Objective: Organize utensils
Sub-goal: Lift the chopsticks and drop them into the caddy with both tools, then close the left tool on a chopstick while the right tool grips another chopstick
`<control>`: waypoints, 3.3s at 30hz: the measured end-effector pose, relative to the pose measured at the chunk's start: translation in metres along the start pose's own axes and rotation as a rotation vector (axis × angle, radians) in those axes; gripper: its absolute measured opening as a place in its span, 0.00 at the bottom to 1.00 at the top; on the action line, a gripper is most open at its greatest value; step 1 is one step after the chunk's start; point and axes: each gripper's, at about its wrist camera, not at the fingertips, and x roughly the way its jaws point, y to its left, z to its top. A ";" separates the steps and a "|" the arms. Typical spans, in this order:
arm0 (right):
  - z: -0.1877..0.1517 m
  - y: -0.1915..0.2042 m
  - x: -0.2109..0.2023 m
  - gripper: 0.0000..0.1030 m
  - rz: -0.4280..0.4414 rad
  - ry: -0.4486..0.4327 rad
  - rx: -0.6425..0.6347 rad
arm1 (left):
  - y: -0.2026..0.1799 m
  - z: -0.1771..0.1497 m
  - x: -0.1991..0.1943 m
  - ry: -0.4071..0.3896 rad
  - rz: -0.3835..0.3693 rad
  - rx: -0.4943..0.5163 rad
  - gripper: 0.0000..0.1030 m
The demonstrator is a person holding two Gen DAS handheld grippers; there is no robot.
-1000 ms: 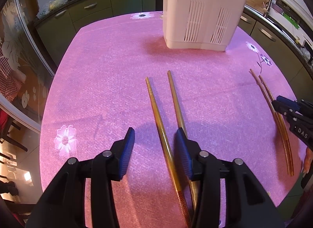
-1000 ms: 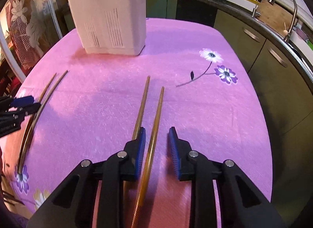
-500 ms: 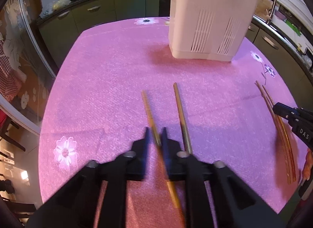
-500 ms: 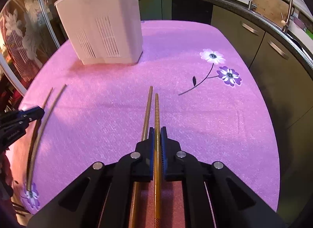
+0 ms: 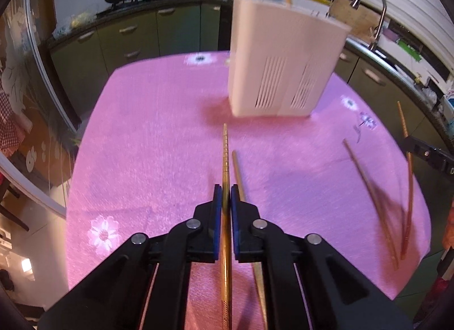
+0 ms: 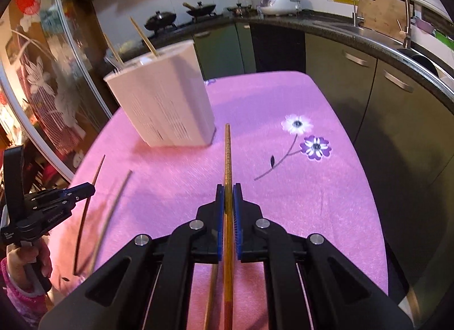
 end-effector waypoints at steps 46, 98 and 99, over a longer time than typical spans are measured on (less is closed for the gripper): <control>0.242 0.090 -0.029 0.07 0.053 -0.408 -0.105 | -0.079 0.217 -0.125 -0.501 -0.025 0.125 0.06; -0.021 0.026 0.087 0.46 -0.114 0.252 -0.169 | -0.019 -0.007 0.032 0.154 0.014 -0.021 0.81; -0.020 0.026 0.087 0.46 -0.113 0.249 -0.166 | -0.019 -0.008 0.034 0.158 0.007 -0.019 0.81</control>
